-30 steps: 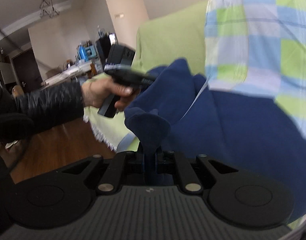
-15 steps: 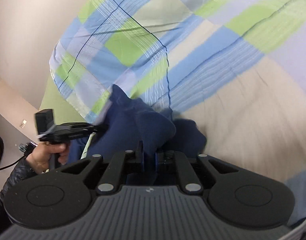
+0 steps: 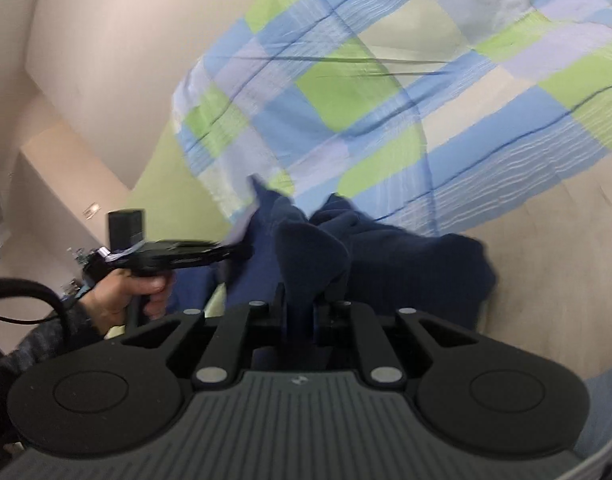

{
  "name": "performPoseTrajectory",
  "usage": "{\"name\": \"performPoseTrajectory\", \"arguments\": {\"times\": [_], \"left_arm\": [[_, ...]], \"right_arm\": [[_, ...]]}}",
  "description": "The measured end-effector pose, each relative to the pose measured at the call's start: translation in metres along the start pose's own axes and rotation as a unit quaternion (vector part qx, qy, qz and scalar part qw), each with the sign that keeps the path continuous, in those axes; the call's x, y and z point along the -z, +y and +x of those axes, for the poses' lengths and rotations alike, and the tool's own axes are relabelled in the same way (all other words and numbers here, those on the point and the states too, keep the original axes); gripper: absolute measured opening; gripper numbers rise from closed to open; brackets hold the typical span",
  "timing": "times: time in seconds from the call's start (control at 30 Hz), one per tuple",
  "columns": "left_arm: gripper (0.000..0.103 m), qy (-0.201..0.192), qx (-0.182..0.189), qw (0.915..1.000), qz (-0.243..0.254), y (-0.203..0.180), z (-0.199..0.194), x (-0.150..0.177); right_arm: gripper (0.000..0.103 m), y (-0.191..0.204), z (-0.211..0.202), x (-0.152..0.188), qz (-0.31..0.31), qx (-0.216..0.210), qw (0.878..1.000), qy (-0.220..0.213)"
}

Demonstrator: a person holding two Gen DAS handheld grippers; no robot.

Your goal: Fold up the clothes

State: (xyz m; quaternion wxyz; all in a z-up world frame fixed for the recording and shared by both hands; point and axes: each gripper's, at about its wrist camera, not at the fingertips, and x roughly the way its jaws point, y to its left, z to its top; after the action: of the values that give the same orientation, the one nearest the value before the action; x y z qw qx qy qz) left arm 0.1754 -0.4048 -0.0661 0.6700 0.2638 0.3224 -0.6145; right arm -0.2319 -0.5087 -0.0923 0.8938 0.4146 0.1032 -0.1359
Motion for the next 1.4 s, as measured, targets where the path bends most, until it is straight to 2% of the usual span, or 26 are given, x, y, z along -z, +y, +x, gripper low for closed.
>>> {"name": "performPoseTrajectory", "arguments": {"times": [0.07,0.13,0.2,0.27,0.4,0.43,0.53,0.57,0.73,0.77,0.8,0.83,0.9,1.0,1.1,1.13,1.17,1.2,1.23,1.33,1.4], "left_arm": [[0.005,0.017,-0.001,0.9999,0.0,0.0,0.018,-0.006],[0.006,0.039,0.0,0.9992,-0.001,0.0,0.036,-0.008],[0.008,0.044,0.001,0.999,-0.004,0.001,0.04,-0.009],[0.017,0.032,0.0,0.9993,-0.021,0.007,0.03,-0.011],[0.022,0.001,0.0,0.999,-0.044,0.02,0.012,-0.022],[0.026,-0.007,0.002,0.999,-0.043,0.022,0.012,-0.027],[0.046,-0.027,0.023,0.999,-0.027,0.022,0.026,-0.052],[0.047,-0.024,0.026,0.9993,-0.014,0.02,0.035,-0.058],[0.045,0.008,0.039,0.9976,0.056,0.004,0.083,-0.076],[0.023,0.011,0.044,0.9968,0.065,0.002,0.088,-0.076],[0.003,0.004,0.049,0.9965,0.068,0.0,0.085,-0.075],[0.002,-0.007,0.052,0.9963,0.068,0.0,0.081,-0.074],[0.002,-0.03,0.056,0.996,0.064,0.0,0.07,-0.072],[0.002,-0.067,0.05,0.9956,0.041,0.006,0.055,-0.073],[0.002,-0.064,0.048,0.9964,0.027,0.009,0.067,-0.078],[0.002,-0.043,0.044,0.9977,0.027,0.008,0.081,-0.079],[0.003,-0.011,0.036,0.9988,0.03,0.007,0.098,-0.078],[0.005,0.003,0.031,0.9991,0.029,0.007,0.108,-0.077],[0.012,0.01,0.026,0.9993,0.026,0.007,0.115,-0.075],[0.035,0.0,0.005,1.0,0.001,0.016,0.111,-0.077],[0.031,-0.006,-0.05,0.9987,-0.002,0.022,0.1,-0.077]], "right_arm": [[0.008,-0.012,0.002,-0.001,0.007,0.009,1.0,0.002],[0.016,-0.022,0.004,0.002,0.024,0.023,0.999,0.008],[0.018,-0.033,0.001,0.005,0.061,0.015,0.998,0.008],[0.022,-0.031,-0.004,0.004,0.058,0.014,0.998,0.0],[0.027,-0.032,-0.009,0.001,0.064,0.013,0.998,-0.01],[0.027,-0.034,-0.01,0.0,0.07,0.012,0.997,-0.013],[0.032,-0.036,-0.008,0.0,0.078,0.013,0.997,-0.019],[0.033,-0.035,-0.007,0.0,0.078,0.015,0.997,-0.022],[0.034,-0.032,-0.004,0.0,0.072,0.028,0.997,-0.03],[0.032,-0.031,-0.004,0.0,0.068,0.031,0.997,-0.031],[0.02,-0.03,-0.003,0.0,0.059,0.037,0.997,-0.029],[0.018,-0.027,-0.002,-0.001,0.049,0.043,0.998,-0.025],[0.012,-0.019,-0.003,-0.004,0.021,0.046,0.998,-0.024],[0.011,0.003,-0.011,-0.01,-0.031,0.027,0.998,-0.042],[0.011,0.007,-0.018,-0.014,-0.044,0.028,0.996,-0.066],[0.011,0.0,-0.017,-0.013,-0.034,0.041,0.996,-0.069],[0.011,-0.017,-0.012,-0.008,0.001,0.059,0.997,-0.055],[0.011,-0.023,-0.01,-0.006,0.018,0.065,0.997,-0.046],[0.011,-0.035,-0.006,-0.002,0.051,0.067,0.996,-0.027],[0.012,-0.043,-0.009,0.0,0.077,0.069,0.994,-0.025],[0.014,-0.036,-0.014,-0.004,0.062,0.086,0.994,-0.032]]}}
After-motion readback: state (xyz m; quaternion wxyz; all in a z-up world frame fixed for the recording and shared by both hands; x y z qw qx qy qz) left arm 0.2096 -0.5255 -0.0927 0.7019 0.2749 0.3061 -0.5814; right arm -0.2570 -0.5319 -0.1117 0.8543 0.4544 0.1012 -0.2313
